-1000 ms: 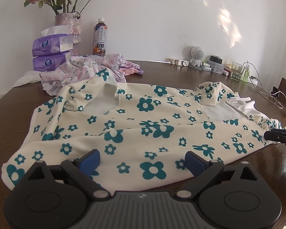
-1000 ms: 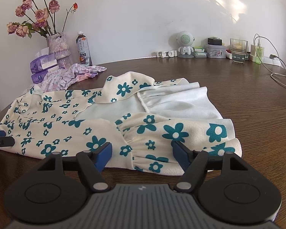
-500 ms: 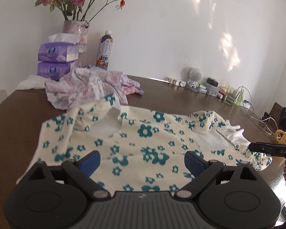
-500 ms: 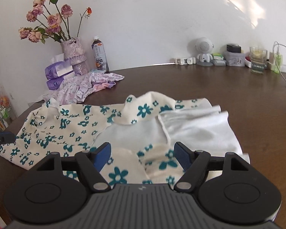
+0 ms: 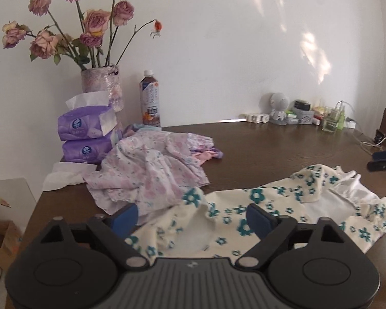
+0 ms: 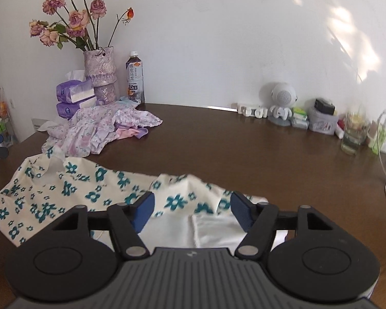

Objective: Fold clothes
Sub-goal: 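Move both open tools to the shirt's side edge, toward each other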

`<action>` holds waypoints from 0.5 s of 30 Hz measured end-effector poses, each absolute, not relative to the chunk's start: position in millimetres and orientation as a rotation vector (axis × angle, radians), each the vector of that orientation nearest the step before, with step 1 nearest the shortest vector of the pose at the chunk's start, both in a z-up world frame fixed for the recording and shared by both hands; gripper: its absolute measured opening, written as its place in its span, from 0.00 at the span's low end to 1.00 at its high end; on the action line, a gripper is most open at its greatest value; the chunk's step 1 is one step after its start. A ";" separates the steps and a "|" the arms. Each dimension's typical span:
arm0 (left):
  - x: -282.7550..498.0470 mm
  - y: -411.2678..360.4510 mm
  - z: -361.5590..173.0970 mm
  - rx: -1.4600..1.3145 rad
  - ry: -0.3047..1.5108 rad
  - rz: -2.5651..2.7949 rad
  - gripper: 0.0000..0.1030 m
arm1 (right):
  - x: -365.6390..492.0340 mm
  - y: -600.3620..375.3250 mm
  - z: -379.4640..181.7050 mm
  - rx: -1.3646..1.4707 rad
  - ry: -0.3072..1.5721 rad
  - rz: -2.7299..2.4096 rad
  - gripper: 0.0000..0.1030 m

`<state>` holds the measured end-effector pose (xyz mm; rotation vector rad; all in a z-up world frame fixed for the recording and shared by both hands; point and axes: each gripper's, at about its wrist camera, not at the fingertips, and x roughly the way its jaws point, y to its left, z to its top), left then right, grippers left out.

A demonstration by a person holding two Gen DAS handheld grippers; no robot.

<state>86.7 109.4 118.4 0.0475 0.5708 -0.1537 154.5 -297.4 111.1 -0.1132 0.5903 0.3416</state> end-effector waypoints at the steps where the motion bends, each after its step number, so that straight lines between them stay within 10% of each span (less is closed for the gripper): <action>1: 94.7 113.5 119.2 0.037 0.587 -0.155 0.79 | 162.7 -295.1 115.8 -0.129 0.598 0.351 0.62; 15: 215.3 111.2 99.9 0.035 0.747 -0.284 0.66 | 292.3 -235.6 69.4 -0.360 0.804 0.469 0.50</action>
